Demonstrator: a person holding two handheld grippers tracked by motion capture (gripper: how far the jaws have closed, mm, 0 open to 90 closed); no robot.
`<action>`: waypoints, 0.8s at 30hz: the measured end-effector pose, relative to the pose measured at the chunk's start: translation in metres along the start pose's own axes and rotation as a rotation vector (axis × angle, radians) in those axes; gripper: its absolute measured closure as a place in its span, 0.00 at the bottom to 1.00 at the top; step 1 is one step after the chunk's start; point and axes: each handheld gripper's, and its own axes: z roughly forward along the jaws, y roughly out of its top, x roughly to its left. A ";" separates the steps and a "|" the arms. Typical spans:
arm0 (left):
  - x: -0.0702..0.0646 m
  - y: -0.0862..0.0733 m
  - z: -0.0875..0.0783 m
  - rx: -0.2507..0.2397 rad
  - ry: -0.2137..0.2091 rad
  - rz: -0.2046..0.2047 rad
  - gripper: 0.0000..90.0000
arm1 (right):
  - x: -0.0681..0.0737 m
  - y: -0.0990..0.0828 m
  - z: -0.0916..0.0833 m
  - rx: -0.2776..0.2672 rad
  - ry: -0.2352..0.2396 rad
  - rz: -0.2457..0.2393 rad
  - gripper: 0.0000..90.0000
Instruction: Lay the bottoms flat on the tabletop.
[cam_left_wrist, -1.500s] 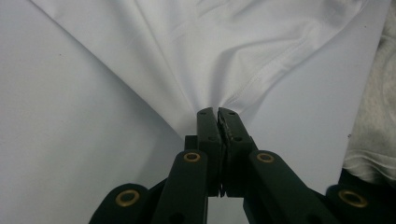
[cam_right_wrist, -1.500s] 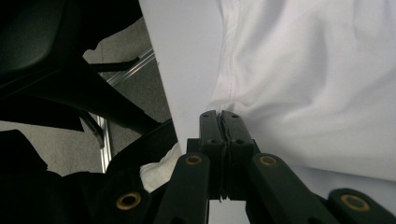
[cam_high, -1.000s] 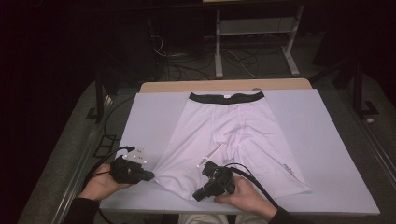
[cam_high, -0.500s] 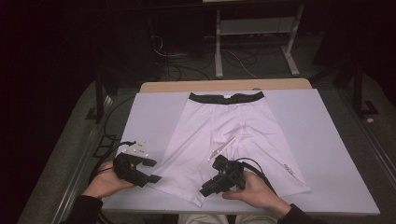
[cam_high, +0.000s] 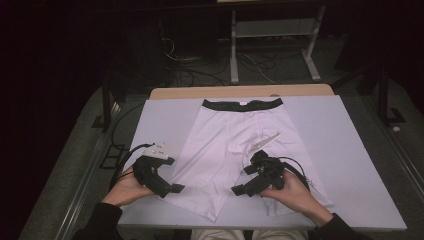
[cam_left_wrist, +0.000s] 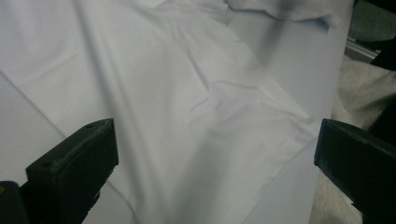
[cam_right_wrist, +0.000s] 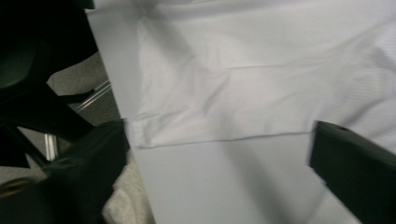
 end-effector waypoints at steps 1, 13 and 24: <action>0.000 0.002 0.001 -0.011 0.000 -0.001 0.00 | -0.002 -0.001 -0.003 -0.006 -0.013 0.005 0.00; -0.005 0.019 0.015 -0.147 0.025 0.000 0.00 | -0.036 -0.019 -0.053 -0.124 -0.113 0.033 0.00; -0.003 0.010 0.027 -0.313 0.062 -0.077 0.00 | -0.061 -0.057 -0.087 -0.310 -0.156 0.080 0.00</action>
